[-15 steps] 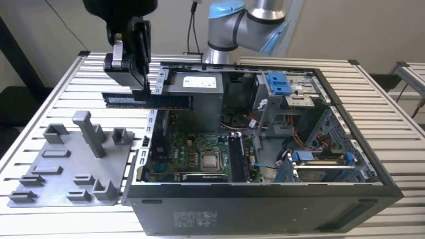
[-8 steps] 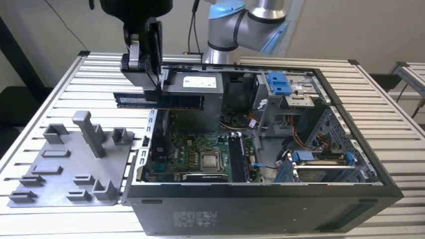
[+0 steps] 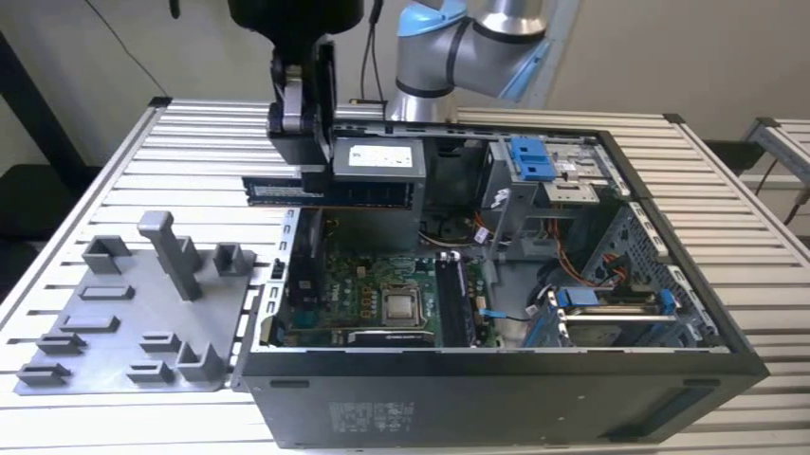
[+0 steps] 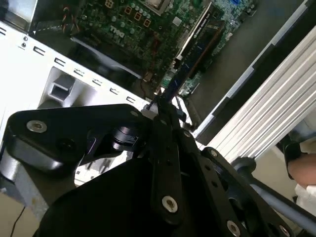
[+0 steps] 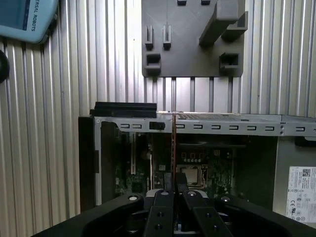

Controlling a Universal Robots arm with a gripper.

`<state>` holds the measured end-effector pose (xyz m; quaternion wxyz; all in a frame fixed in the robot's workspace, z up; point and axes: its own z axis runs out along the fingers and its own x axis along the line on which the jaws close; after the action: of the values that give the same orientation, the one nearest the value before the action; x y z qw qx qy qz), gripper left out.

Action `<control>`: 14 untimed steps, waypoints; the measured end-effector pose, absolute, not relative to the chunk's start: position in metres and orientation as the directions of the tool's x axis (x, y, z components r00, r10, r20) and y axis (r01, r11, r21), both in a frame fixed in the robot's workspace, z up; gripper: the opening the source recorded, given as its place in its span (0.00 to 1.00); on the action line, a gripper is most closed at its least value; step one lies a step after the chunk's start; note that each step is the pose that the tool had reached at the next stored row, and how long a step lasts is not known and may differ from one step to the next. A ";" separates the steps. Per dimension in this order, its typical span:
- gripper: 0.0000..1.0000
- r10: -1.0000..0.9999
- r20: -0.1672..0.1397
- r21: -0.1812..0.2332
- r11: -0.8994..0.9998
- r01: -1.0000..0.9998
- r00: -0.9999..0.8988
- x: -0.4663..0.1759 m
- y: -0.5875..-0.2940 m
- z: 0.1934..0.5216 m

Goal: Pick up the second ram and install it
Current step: 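Pick up the second ram and move it above second insertion slot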

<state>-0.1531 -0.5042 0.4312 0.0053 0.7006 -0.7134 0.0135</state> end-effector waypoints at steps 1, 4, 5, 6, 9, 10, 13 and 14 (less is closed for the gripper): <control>0.13 -0.999 0.027 -0.012 0.018 -1.000 -0.018 -0.151 -0.504 0.431; 0.13 -0.999 0.027 -0.012 0.018 -1.000 -0.018 -0.144 -0.504 0.431; 0.13 -0.999 0.027 -0.012 0.018 -1.000 -0.018 -0.142 -0.504 0.431; 0.13 -0.999 0.027 -0.012 0.018 -1.000 -0.018 -0.140 -0.504 0.431; 0.13 -0.999 0.027 -0.012 0.018 -1.000 -0.018 -0.133 -0.504 0.431; 0.13 -0.999 0.027 -0.012 0.018 -1.000 -0.018 -0.131 -0.504 0.431; 0.13 -0.999 0.027 -0.012 0.018 -1.000 -0.018 -0.125 -0.504 0.431; 0.13 -0.999 0.027 -0.012 0.018 -1.000 -0.018 -0.123 -0.504 0.431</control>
<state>-0.1226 -0.5042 0.4313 0.0054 0.7006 -0.7134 0.0135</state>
